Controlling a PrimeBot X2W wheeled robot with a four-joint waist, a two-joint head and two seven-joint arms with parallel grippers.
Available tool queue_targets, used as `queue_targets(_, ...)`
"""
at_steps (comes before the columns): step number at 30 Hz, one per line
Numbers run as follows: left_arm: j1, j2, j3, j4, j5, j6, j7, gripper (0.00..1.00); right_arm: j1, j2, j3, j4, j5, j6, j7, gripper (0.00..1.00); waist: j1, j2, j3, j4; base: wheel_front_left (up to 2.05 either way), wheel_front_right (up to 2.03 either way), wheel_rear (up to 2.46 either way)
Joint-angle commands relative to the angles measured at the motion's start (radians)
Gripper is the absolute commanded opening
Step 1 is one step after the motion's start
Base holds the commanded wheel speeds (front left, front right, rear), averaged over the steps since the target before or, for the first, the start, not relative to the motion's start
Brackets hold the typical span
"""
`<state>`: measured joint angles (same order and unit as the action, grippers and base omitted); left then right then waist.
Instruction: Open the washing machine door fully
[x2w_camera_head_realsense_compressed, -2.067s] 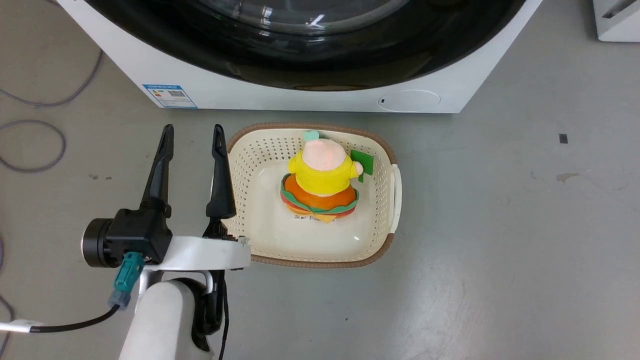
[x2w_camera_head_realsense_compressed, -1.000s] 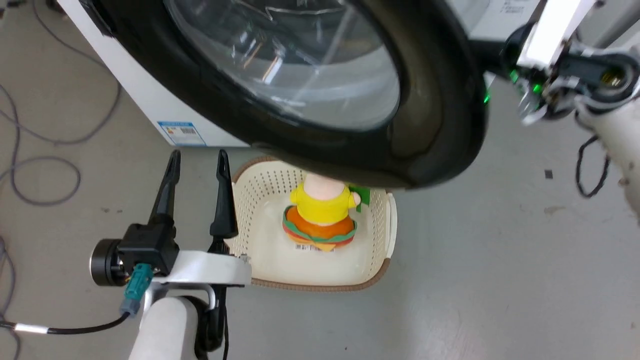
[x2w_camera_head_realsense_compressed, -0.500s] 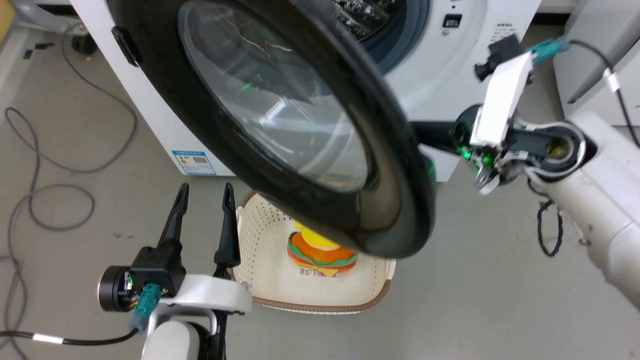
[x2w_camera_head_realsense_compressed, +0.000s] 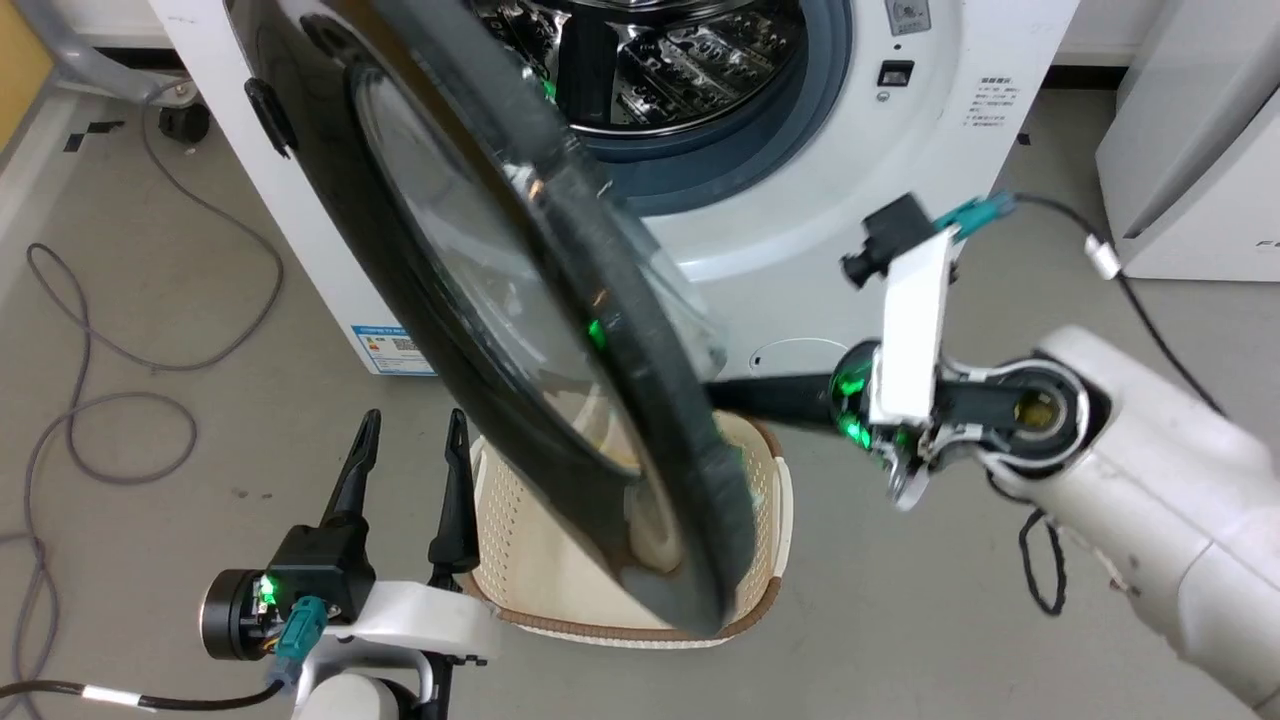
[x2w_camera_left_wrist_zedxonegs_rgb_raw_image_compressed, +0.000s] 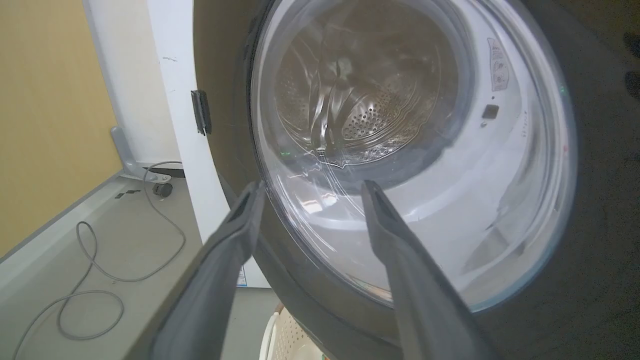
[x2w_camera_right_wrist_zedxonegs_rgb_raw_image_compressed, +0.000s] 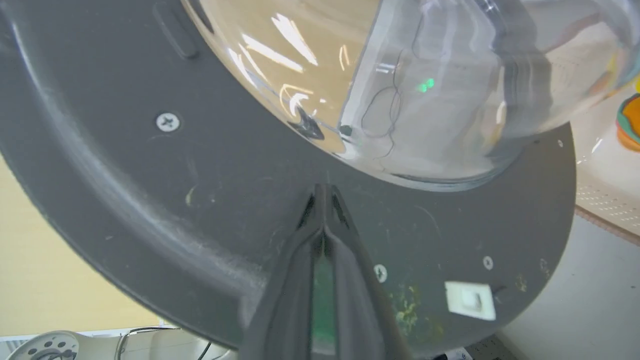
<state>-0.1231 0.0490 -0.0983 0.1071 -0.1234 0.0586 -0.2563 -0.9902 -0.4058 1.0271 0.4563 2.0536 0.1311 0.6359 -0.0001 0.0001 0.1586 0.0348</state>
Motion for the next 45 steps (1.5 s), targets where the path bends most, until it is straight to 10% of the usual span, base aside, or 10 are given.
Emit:
queue_targets(1,0.009,0.001,0.0,0.005,0.003,-0.002,-0.006,1.0,0.026,-0.006,0.014,-0.025,0.015,0.0,-0.007,0.0,0.0001,-0.0001,-0.003,-0.002,0.0,0.0,0.0)
queue_targets(13,0.02,0.001,-0.01,0.02,-0.01,0.004,-0.006,1.0,0.17,-0.039,-0.062,-0.129,0.046,0.0,-0.248,0.0,0.0001,-0.0001,-0.026,-0.018,0.0,0.0,0.0)
queue_targets(16,0.024,0.001,-0.012,0.025,-0.013,0.004,-0.006,1.0,0.252,-0.045,-0.124,-0.16,0.04,0.0,-0.347,1.0,0.0001,-0.0001,-0.032,-0.022,0.0,0.0,0.0)
queue_targets(34,0.059,0.001,0.007,0.062,-0.012,-0.003,-0.006,1.0,0.645,-0.049,-0.395,-0.047,-0.163,0.0,-0.894,1.0,0.0001,-0.0001,-0.083,-0.038,0.0,0.0,0.0)
queue_targets(40,0.067,0.001,0.025,0.064,-0.009,-0.004,-0.006,1.0,0.716,0.065,-0.798,0.058,-0.605,0.0,-0.897,1.0,0.0001,-0.0001,-0.087,-0.047,0.0,0.0,0.0)
queue_targets(41,0.066,0.001,0.032,0.065,-0.008,-0.004,-0.006,1.0,0.762,0.142,-0.982,0.004,-0.904,0.0,-0.897,1.0,0.0001,-0.0001,-0.089,-0.048,0.0,0.0,0.0)
queue_targets(45,0.066,0.001,0.038,0.067,-0.007,-0.004,-0.006,1.0,0.829,0.255,-1.149,-0.153,-1.321,0.0,-0.898,1.0,0.0001,-0.0001,-0.091,-0.047,0.0,0.0,0.0)
